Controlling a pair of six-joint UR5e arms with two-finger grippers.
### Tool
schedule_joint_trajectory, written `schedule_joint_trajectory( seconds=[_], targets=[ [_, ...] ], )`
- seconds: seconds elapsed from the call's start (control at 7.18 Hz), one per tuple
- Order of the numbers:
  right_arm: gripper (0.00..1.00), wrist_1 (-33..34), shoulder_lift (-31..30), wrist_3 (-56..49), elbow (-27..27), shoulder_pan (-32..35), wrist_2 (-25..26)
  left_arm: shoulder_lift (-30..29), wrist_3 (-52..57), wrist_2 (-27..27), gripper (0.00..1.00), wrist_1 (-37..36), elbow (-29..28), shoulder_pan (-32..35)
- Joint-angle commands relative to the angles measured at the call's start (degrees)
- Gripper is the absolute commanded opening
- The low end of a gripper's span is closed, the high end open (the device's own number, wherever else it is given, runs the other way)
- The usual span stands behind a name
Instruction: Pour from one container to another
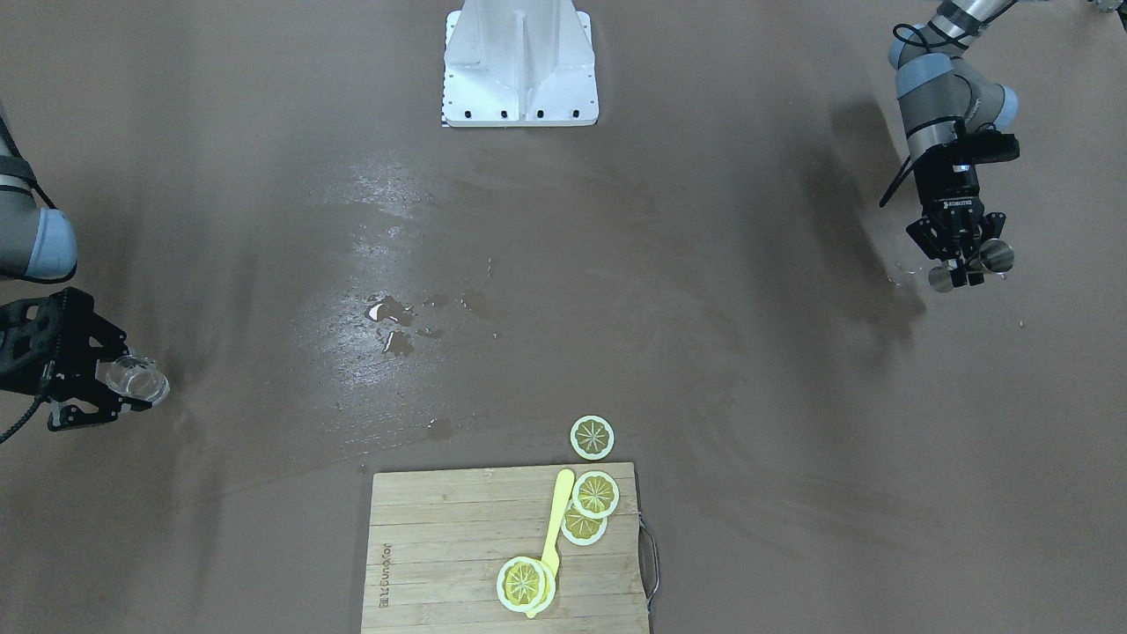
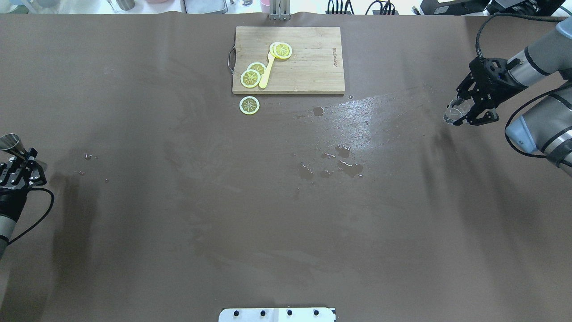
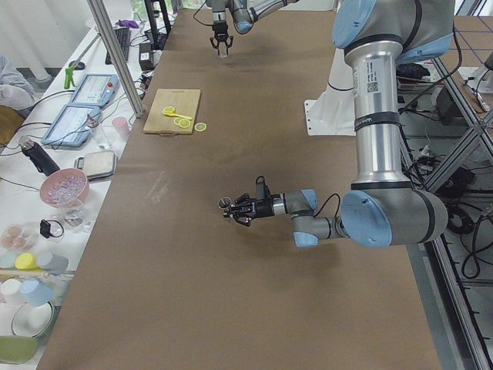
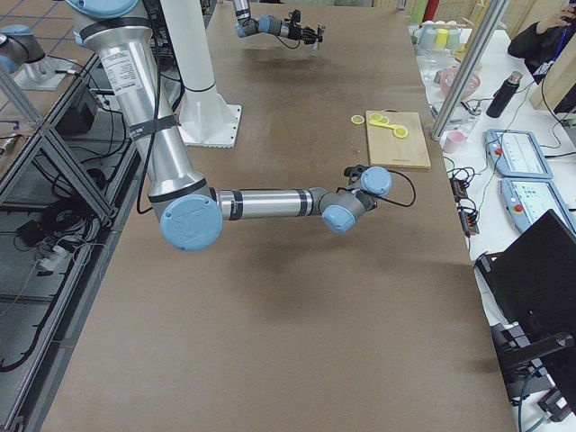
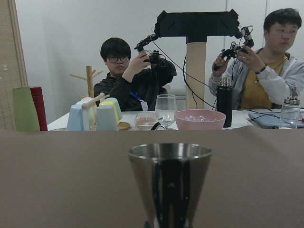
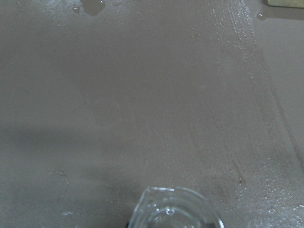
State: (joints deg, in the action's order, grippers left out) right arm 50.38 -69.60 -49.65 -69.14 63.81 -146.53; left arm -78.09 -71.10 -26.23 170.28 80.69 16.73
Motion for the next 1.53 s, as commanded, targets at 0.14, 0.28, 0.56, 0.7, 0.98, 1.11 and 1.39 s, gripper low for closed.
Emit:
schedule_joint_trajectory(
  seconds=[0.14, 0.28, 0.56, 0.7, 0.98, 1.11, 1.39],
  targets=[
    [0.0, -0.02, 2.54, 0.0, 3.66, -0.09, 0.1, 0.04, -12.54, 4.6, 0.0, -11.88, 0.0, -2.49],
    [0.0, -0.02, 2.63, 0.0, 4.28, -0.09, 0.27, 0.04, -12.57, 4.61, 0.0, -11.9, -0.09, -2.58],
    [0.0, -0.02, 2.72, -0.09, 4.81, -0.09, 1.24, -0.05, -12.57, 4.7, 0.0, -12.07, -0.27, -3.02],
    [0.0, 0.07, 2.89, 0.0, 5.16, -0.17, 1.85, -0.05, -12.57, 4.7, 0.0, -12.07, -0.35, -3.2],
    [0.0, 0.07, 2.98, 0.08, 5.42, -0.26, 2.99, -0.05, -12.66, 5.49, 0.14, -11.99, -0.27, -3.63],
    [0.0, 0.07, 2.98, 0.17, 5.42, -0.35, 3.44, -0.05, -12.57, 5.49, 0.29, -11.99, -0.35, -3.72],
    [0.0, 0.07, 2.98, 0.17, 5.42, -0.35, 3.96, -0.05, -12.57, 5.49, 1.0, -11.99, -0.35, -3.81]
  ],
)
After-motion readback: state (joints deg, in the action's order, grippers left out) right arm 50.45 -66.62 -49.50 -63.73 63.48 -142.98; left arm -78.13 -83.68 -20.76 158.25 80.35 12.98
